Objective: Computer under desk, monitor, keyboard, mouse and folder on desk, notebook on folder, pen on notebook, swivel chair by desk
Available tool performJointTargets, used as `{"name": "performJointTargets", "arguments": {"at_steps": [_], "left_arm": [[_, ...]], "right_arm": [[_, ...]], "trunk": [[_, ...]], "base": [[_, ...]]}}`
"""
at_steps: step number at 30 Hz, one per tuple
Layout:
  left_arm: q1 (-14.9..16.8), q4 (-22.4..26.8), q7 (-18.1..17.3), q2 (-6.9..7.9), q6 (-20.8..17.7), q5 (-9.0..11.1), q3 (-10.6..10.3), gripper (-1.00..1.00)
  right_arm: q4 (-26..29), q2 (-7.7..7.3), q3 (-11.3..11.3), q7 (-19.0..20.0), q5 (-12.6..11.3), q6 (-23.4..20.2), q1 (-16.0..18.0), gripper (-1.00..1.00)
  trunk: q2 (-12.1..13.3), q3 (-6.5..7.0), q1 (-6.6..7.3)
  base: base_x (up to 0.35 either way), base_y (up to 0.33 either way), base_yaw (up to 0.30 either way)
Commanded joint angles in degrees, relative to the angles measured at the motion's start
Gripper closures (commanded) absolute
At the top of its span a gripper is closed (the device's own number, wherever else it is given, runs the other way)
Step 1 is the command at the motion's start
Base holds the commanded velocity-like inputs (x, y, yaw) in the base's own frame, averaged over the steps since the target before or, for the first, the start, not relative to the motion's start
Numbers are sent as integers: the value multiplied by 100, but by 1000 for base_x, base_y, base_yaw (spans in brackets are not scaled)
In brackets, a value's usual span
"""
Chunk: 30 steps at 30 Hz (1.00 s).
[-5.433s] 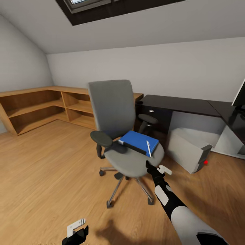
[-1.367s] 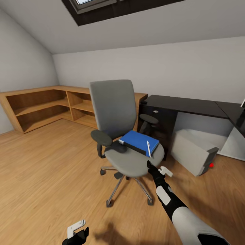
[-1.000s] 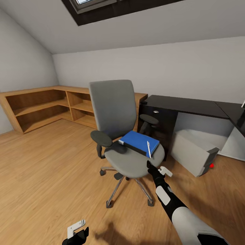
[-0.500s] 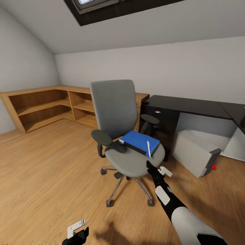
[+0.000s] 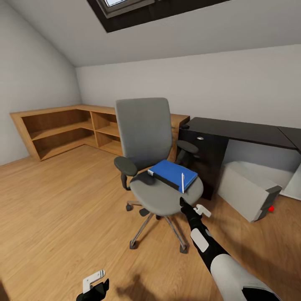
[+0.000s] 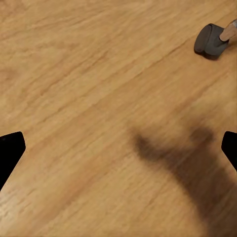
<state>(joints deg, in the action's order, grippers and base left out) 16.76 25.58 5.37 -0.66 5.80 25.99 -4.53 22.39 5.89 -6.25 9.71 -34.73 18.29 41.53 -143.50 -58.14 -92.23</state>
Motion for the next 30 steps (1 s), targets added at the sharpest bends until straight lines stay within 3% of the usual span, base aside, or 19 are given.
{"name": "performJointTargets", "arguments": {"at_steps": [1, 8, 18, 30], "left_arm": [[3, 0, 43, 5, 26, 48, -48, -100], [3, 0, 43, 5, 26, 47, -48, -100], [3, 0, 43, 5, 26, 47, -51, -100], [3, 0, 42, 5, 26, 47, -48, -100]], "right_arm": [[-7, 3, -25, 56, -61, 8, 4, -100], [-7, 0, -25, 57, -61, 8, 4, -100], [-7, 0, -26, 57, -61, 8, 4, -100], [-7, 0, -26, 54, -61, 8, 4, -100]], "trunk": [[-2, -5, 1], [-2, -5, 1], [-2, -5, 1], [-2, -5, 1]], "base": [[0, 0, 6], [0, -37, 2], [0, -198, 0], [0, -24, 0]]}}
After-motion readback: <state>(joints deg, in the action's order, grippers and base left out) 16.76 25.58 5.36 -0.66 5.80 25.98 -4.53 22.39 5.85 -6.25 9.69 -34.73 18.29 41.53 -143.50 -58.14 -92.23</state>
